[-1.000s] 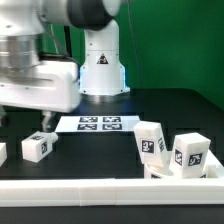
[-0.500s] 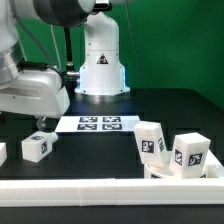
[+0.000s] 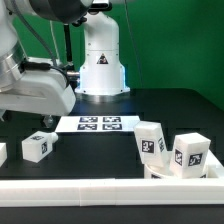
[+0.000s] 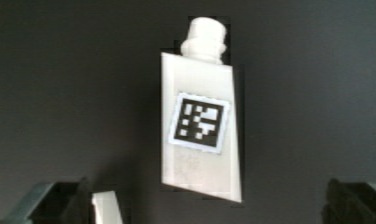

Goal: Assemble stool

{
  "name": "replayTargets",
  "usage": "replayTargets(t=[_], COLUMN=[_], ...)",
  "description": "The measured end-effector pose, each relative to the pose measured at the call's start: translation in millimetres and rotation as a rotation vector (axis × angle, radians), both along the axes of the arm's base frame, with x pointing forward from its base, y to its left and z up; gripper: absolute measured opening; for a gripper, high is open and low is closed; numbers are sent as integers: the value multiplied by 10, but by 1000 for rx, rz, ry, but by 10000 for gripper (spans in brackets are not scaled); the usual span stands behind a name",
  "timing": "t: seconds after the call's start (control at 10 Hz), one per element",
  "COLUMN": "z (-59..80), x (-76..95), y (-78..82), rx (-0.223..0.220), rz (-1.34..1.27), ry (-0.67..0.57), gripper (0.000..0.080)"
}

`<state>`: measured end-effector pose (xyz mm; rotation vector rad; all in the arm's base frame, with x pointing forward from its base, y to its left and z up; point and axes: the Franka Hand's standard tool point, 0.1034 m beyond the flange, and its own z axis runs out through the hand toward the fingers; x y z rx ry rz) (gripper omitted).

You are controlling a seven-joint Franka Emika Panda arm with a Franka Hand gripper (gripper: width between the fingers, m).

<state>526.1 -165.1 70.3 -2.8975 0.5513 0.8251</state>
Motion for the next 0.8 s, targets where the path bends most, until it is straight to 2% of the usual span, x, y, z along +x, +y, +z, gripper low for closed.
replayTargets(t=[0.3,0.4,0.5,0.8], z=[-13,-22,-116,-284], x=[-38,-126,-138,-219], y=[-29,-17,-33,-19], rx=[3,24,29,71], rz=[-8,-22,-28,-50], ry=[16,77,114,279], gripper=[649,649,649,649])
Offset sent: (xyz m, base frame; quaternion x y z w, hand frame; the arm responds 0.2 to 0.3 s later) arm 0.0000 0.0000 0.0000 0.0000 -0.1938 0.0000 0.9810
